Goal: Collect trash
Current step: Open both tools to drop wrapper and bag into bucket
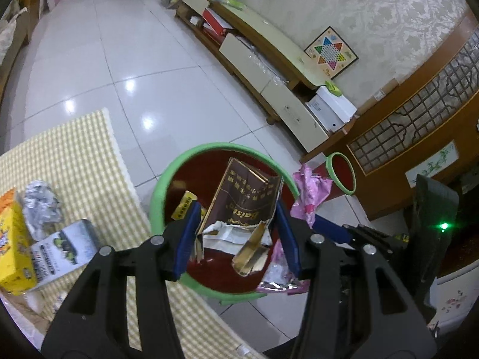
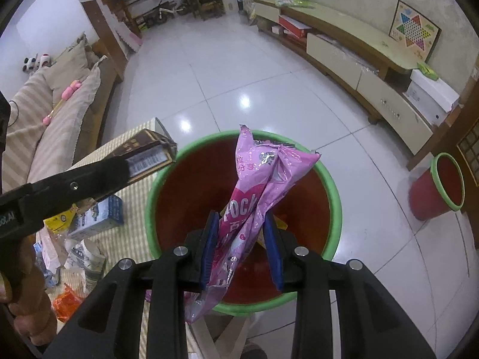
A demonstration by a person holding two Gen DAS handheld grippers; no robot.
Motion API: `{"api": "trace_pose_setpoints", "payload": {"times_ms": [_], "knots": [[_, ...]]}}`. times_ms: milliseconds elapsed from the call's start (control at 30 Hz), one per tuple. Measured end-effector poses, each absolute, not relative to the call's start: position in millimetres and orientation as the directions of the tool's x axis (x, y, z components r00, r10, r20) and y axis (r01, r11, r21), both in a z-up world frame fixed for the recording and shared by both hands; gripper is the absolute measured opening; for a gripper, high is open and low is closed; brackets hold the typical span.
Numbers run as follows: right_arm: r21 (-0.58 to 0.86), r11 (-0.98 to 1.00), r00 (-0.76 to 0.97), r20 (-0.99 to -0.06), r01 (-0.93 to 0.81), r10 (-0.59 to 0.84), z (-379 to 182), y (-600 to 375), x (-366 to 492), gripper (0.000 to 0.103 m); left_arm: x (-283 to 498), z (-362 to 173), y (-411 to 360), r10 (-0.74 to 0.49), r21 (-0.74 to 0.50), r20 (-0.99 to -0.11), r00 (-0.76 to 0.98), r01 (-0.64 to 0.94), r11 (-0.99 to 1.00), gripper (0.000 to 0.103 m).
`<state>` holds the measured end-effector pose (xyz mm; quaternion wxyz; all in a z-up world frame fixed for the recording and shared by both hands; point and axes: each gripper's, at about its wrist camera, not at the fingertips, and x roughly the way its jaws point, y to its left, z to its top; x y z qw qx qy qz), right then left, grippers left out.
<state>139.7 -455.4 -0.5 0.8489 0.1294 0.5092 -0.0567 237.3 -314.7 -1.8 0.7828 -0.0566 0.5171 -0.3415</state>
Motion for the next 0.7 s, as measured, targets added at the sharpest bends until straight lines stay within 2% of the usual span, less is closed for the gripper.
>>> {"api": "trace_pose_setpoints", "payload": {"times_ms": [200, 267, 300, 333, 400, 433, 567, 700], "knots": [[0.166, 0.953, 0.459, -0.888, 0.252, 0.034, -7.5, -458.1, 141.6, 0.031, 239.4, -9.0, -324.6, -0.595, -0.454, -0.772, 0.224, 0.461, 0.762, 0.051], [0.172, 0.949, 0.457, -0.889, 0.264, 0.034, -8.4, -460.8, 141.4, 0.041, 240.4, -10.1, -327.1, -0.595, -0.458, -0.773, 0.221, 0.455, 0.764, 0.056], [0.174, 0.947, 0.456, -0.889, 0.27, 0.034, -8.6, -461.4, 140.9, 0.045, 240.4, -9.3, -326.7, -0.593, -0.458, -0.773, 0.224, 0.451, 0.767, 0.064], [0.175, 0.946, 0.453, -0.891, 0.274, 0.034, -9.0, -461.9, 140.5, 0.052, 239.9, -7.7, -324.7, -0.594, -0.457, -0.77, 0.234, 0.447, 0.769, 0.068], [0.166, 0.948, 0.45, -0.893, 0.271, 0.028, -9.0, -459.4, 140.1, 0.056, 240.3, -5.1, -321.8, -0.588, -0.45, -0.767, 0.257, 0.438, 0.778, 0.083], [0.161, 0.949, 0.45, -0.893, 0.27, 0.023, -8.9, -458.8, 140.0, 0.063, 241.0, -3.9, -318.1, -0.587, -0.451, -0.764, 0.266, 0.43, 0.782, 0.086], [0.144, 0.955, 0.464, -0.886, 0.26, 0.007, -5.4, -454.3, 139.1, 0.08, 240.2, 4.1, -302.9, -0.573, -0.439, -0.759, 0.309, 0.407, 0.801, 0.096], [0.143, 0.958, 0.483, -0.876, 0.247, 0.006, -1.3, -451.7, 139.8, 0.085, 232.8, 15.6, -289.4, -0.545, -0.398, -0.759, 0.357, 0.408, 0.822, 0.097]]}}
